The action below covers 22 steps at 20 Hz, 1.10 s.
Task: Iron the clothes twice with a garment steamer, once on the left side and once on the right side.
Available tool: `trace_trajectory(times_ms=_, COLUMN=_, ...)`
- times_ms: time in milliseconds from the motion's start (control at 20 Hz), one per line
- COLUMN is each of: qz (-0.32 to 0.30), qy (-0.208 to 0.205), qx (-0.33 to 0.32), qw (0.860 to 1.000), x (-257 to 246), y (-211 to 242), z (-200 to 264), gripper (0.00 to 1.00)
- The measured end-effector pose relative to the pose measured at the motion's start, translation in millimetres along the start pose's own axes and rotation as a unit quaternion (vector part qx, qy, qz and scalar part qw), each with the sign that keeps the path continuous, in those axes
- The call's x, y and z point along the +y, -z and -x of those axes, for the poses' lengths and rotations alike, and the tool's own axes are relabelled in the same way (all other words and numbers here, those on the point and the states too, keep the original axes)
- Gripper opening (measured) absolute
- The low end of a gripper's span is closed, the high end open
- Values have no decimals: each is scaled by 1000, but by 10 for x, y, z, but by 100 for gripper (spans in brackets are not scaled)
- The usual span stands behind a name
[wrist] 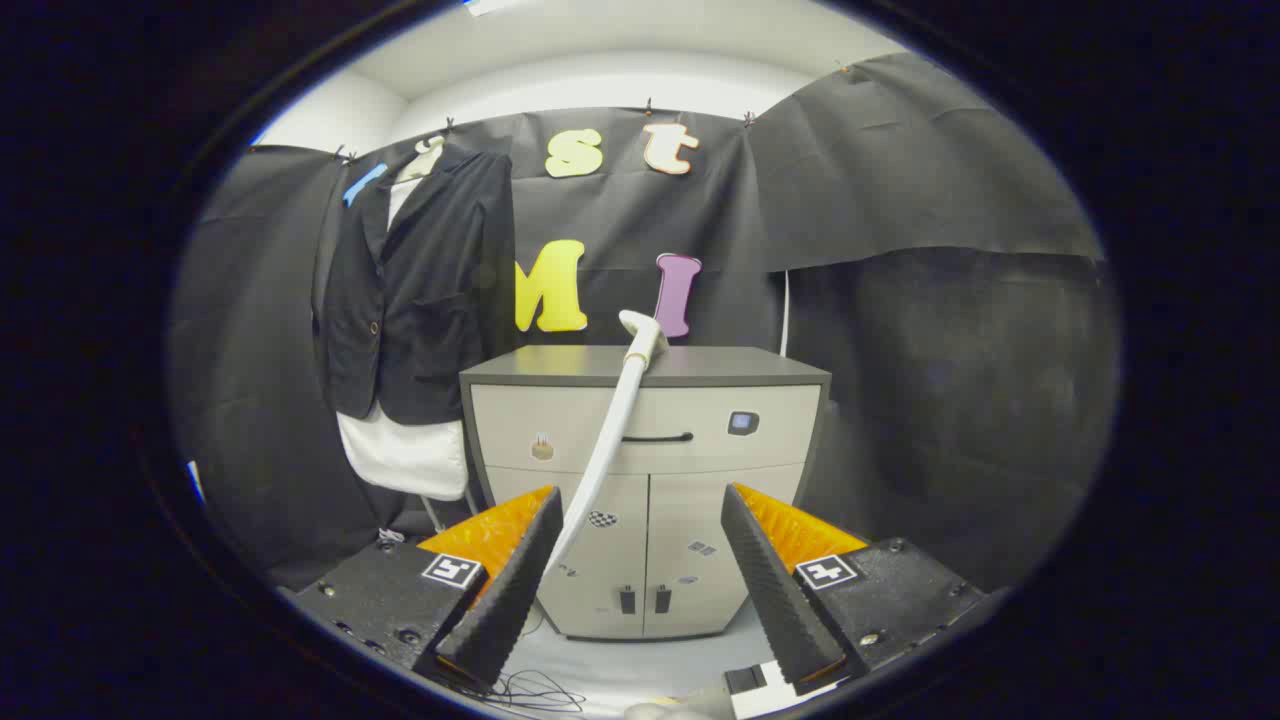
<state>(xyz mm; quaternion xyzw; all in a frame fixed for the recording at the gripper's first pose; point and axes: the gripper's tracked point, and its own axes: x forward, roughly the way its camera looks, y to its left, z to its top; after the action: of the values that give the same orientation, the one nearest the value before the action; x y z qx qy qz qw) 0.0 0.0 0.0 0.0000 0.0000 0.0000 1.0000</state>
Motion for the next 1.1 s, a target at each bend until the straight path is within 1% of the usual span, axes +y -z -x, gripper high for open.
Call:
trace_trajectory(times_ms=300, qz=2, qy=-2, qx=-11, qw=1000, x=42, y=-173, z=-26, gripper=99)
trace_trajectory(times_ms=850, qz=8, qy=9, qx=-10, qw=1000, x=12, y=-356, z=-134, gripper=99)
trace_trajectory(times_ms=1100, qz=5, qy=15, qx=-18, qw=1000, x=-78, y=-755, z=-313, gripper=99)
